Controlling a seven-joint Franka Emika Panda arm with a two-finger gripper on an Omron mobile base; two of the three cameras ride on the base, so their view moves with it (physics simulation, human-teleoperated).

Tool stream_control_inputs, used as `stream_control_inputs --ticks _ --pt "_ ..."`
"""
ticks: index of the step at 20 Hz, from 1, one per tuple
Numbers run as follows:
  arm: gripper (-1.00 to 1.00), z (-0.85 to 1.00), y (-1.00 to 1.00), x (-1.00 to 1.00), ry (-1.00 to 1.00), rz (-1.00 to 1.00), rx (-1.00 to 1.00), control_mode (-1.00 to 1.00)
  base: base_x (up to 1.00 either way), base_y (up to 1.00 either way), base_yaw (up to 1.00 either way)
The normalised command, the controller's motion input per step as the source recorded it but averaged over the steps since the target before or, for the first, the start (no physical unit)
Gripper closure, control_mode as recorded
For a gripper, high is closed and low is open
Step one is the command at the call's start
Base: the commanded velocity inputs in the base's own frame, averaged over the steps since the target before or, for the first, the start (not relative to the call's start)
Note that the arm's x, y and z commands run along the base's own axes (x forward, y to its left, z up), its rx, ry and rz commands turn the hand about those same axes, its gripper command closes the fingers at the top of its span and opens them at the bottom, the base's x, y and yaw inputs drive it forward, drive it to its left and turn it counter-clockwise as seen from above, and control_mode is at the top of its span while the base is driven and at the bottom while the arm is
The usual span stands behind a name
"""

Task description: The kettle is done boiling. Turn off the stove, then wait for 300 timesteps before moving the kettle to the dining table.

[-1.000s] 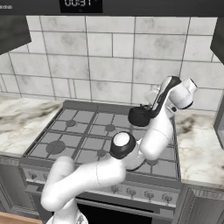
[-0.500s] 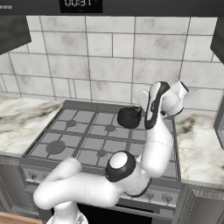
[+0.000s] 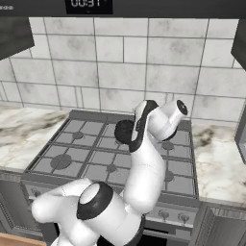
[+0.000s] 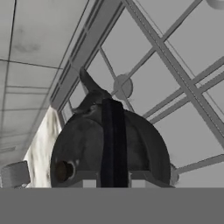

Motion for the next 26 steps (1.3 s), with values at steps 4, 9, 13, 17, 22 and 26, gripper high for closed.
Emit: stream_control_inputs --ticks 4,9,13,17,22,26 --pt "1.00 0.24 0.27 -0.42 0.00 -0.20 -0.01 -1.00 0.00 0.00 0.00" --pt "1.00 0.11 0.12 -0.32 0.00 -0.09 0.00 -1.00 0.00 0.00 0.00" --pt "1.00 0.00 0.01 0.00 0.00 0.00 0.00 -1.00 0.00 0.00 0.00" --pt "1.00 0.00 0.00 -0.09 -0.04 0.00 0.00 1.00 -0.23 0.00 -0.02" --pt "1.00 0.00 0.00 0.00 0.00 0.00 0.00 1.00 -0.53 0.00 -0.09" --pt "1.00 0.00 0.00 0.00 0.00 0.00 0.00 1.00 -0.50 0.00 -0.14"
